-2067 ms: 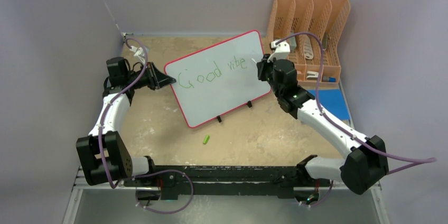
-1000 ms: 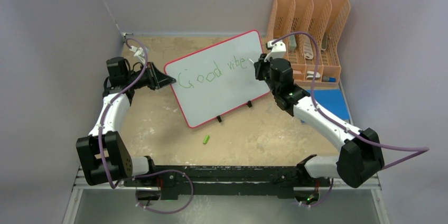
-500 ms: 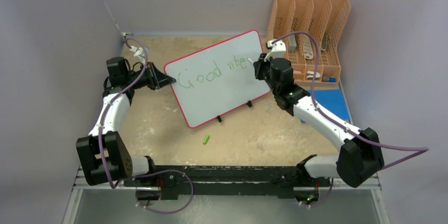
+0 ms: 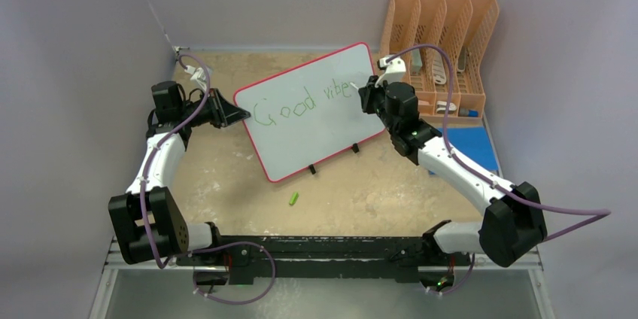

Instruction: Write a sentence on the whiteboard

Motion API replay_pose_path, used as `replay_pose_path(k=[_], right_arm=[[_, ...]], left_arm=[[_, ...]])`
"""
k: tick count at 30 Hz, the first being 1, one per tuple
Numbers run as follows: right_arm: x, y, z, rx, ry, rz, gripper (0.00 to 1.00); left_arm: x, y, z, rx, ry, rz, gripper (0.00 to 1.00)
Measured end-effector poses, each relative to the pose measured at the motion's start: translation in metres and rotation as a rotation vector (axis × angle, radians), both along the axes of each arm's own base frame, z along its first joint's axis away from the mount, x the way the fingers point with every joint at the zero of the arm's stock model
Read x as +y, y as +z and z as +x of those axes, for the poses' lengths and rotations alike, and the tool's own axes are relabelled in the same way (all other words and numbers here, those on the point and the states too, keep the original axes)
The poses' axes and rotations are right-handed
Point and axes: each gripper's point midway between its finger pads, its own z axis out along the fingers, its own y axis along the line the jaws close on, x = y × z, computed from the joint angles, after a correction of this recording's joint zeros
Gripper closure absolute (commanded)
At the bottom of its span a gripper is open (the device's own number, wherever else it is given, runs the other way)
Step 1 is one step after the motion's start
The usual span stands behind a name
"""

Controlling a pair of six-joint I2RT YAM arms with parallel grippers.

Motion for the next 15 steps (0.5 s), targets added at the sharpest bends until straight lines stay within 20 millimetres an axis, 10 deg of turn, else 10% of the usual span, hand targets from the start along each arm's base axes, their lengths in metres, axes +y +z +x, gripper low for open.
replay_pose_path(k=[15], right_arm=[[0.0013,-0.0013,-0.0035,0.012,0.014,0.001,1.00]], left_arm=[[0.0003,0.0001,0.0003,0.000,0.002,0.001,1.00]])
